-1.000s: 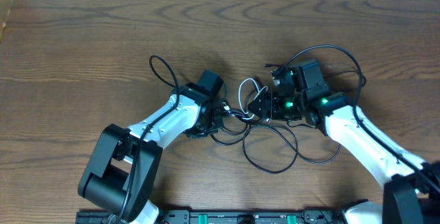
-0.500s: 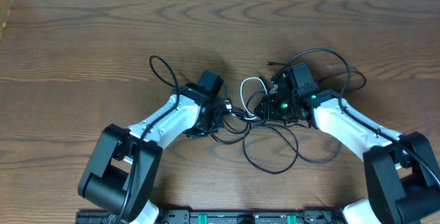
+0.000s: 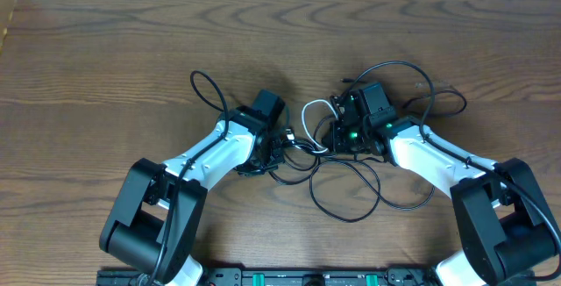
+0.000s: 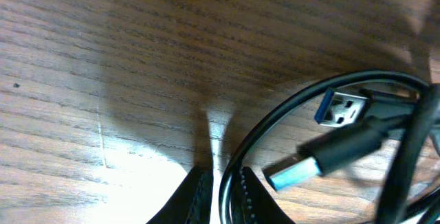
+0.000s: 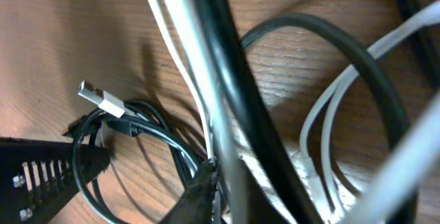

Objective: Untangle cables

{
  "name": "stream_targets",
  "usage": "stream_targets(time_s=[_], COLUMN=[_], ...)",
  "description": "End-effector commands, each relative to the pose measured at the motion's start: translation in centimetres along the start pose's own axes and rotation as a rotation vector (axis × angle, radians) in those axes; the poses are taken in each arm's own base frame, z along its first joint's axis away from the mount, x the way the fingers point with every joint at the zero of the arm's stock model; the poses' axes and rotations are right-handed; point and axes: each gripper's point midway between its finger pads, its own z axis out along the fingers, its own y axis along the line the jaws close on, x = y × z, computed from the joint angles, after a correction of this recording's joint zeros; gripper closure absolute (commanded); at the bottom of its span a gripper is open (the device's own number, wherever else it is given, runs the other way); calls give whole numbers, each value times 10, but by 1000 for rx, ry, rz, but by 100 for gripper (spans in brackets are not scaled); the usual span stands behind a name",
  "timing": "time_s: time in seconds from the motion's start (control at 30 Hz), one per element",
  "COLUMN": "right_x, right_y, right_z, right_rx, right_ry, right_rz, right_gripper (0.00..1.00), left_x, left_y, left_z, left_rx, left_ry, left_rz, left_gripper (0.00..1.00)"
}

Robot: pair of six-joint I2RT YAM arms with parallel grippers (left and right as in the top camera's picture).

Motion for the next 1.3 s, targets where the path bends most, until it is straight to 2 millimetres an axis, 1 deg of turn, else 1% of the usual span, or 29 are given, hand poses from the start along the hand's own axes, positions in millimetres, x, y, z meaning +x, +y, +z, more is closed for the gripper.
stream_targets(time_s=[0.0,0.07,0.17,0.23,0.37,0.43,0.53,0.73,0.83,1.03,1.07,1.17,1.27], right_x=[1,5,5,0,-12,-18,-19,-18,-18,-18,-18,-17,-16], right_y=[3,10,27,42,57,65,71,79,85,85,85,85,86], right_z=[3,0,-9,-20,-43,-63,-77,-98,-111,-127,-132,-136,-136], right_rx=[-13,-64,-181,-282,-396,-469,-532,-664,-749,-832,-857,-879,-880], right_ry=[12,38,65,56,22,6,8,33,41,58,65,70,73], right_rz=[-9,-3,-3,-53,-76,-83,-88,-101,-124,-120,-119,-119,-120], right_gripper=[99,99,99,99,99,99,99,99,99,99,99,99,99], left_x=[1,1,1,1,1,1,1,-2,-9,-16,-18,-20,-25], left_y=[6,6,6,6,6,6,6,4,6,7,6,4,1], left_z=[5,5,5,5,5,5,5,5,5,4,4,4,3], left_rx=[-23,-23,-24,-23,-24,-23,-23,-16,-34,-45,-40,-31,-22], left_ry=[4,5,5,5,5,5,4,-5,-41,-79,-85,-95,-115], left_rz=[-14,-14,-14,-14,-14,-14,-14,-12,-11,-9,-9,-7,-6], left_gripper=[84,84,84,84,84,84,84,84,84,83,79,77,62])
